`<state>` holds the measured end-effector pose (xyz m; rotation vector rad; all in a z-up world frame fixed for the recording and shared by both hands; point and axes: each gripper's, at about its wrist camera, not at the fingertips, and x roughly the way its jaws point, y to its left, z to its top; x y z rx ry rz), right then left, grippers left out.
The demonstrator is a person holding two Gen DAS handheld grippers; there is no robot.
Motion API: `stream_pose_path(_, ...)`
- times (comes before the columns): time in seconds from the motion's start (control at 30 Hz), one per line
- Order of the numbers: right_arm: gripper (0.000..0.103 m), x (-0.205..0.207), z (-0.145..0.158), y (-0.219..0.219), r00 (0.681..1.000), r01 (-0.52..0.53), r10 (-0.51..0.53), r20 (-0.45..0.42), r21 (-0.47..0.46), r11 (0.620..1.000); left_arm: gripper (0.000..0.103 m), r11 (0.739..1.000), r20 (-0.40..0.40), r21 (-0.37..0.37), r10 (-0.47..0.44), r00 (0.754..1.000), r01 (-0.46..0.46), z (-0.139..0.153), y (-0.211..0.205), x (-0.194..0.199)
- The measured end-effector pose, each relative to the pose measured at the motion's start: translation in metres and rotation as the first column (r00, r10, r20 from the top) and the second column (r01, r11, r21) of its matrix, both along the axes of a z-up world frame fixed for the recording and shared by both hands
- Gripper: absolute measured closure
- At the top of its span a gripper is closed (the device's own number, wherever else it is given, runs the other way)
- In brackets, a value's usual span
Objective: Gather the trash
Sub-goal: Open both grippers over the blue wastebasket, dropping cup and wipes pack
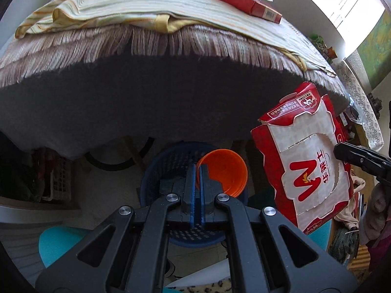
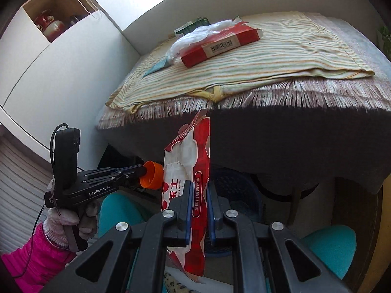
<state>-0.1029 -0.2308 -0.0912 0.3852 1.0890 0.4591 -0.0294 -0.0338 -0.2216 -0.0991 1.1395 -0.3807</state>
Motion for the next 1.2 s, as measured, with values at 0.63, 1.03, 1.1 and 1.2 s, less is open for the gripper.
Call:
stream_pose_path(0.63,0.094,0.011,-0.087,0.028,0.991,-0.039,0.024,-0.134,-0.113,0.993,0.103,0.994,-0.124,0.110,0.004,0.992,0.009,-0.084,-0.019,0.009)
stream_pose_path(1.03,0.061,0.019,-0.109,0.035,0.987,-0.042,0.021,-0.158,-0.131,0.990,0.088,0.985,-0.120,0.171,-0.013,0.993,0.034,-0.080,-0.035,0.010)
stream_pose_path(1.1,0.051,0.018,-0.107,0.035,0.988,-0.045,0.023,-0.155,-0.138,0.989,0.075,0.983,-0.112,0.179,-0.013,0.994,0.033,-0.081,-0.034,0.010)
stream_pose_path(1.2,0.040,0.018,-0.103,0.035,0.990,-0.049,0.027,-0.141,-0.154,0.987,0.065,0.984,-0.098,0.174,-0.009,0.995,0.026,-0.077,-0.032,0.011)
